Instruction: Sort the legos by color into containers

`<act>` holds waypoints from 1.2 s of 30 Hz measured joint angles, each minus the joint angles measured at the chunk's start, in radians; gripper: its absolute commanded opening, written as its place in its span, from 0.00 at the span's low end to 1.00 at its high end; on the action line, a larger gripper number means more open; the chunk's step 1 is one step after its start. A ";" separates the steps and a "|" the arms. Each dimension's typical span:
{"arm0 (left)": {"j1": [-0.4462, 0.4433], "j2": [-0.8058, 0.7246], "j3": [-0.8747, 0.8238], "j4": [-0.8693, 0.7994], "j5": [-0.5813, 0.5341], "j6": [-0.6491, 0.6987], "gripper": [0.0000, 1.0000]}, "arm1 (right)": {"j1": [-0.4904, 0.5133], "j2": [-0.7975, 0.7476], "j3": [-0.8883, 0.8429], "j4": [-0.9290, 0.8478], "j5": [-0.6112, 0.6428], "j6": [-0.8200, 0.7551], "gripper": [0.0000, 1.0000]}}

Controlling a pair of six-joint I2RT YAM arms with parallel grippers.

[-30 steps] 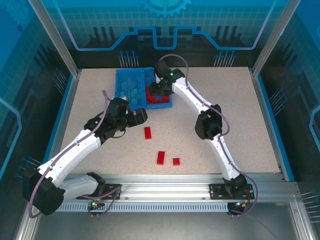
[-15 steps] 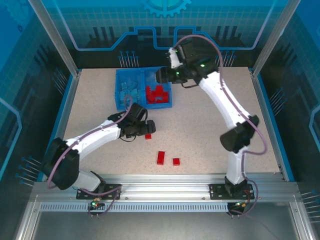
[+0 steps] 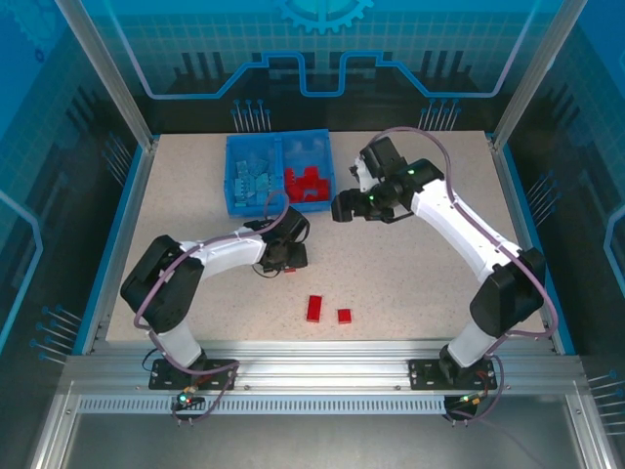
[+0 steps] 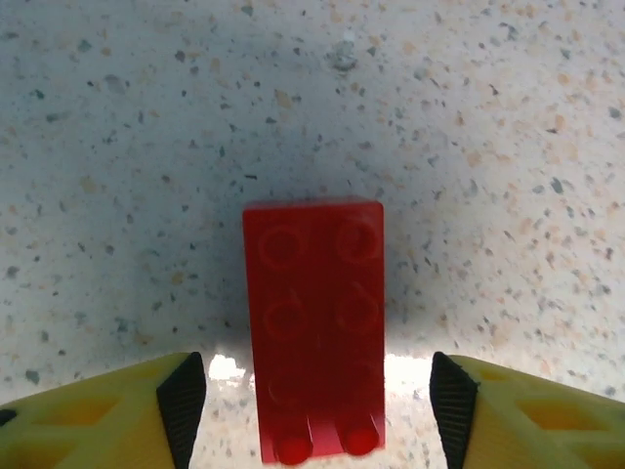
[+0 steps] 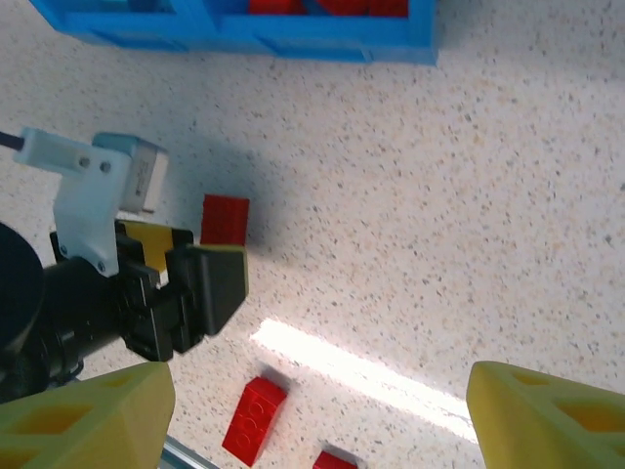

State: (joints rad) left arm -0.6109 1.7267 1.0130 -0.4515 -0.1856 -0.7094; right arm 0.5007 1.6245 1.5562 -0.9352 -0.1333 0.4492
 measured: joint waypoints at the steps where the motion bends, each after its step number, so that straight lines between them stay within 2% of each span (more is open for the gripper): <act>1: 0.000 0.013 0.000 0.006 -0.004 -0.002 0.48 | -0.001 -0.011 -0.009 0.000 0.000 0.000 0.81; 3: 0.000 0.035 0.001 0.011 -0.010 -0.002 0.39 | -0.003 -0.032 -0.019 -0.001 -0.002 0.000 0.81; 8: -0.001 0.040 0.011 0.013 -0.028 -0.003 0.24 | -0.011 -0.069 -0.030 -0.006 -0.004 0.000 0.81; 16: -0.001 -0.006 0.073 -0.052 -0.045 0.012 0.23 | -0.013 -0.071 -0.037 -0.006 -0.015 0.012 0.81; 20: -0.001 -0.076 0.240 -0.087 -0.077 0.058 0.22 | -0.014 -0.072 -0.037 -0.005 -0.018 0.024 0.81; 24: 0.010 -0.071 0.447 -0.082 -0.118 0.135 0.22 | -0.018 -0.072 -0.037 0.008 -0.018 0.033 0.81; 28: 0.069 0.037 0.626 -0.065 -0.140 0.208 0.23 | -0.018 -0.072 -0.037 0.012 -0.019 0.039 0.81; 36: 0.172 0.393 0.918 -0.111 -0.159 0.324 0.27 | -0.018 -0.114 -0.037 0.010 -0.016 0.049 0.81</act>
State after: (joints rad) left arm -0.4385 2.1197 1.9308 -0.5625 -0.3447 -0.3851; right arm 0.4824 1.5108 1.5188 -0.9257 -0.1497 0.4984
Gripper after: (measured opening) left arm 0.325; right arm 0.813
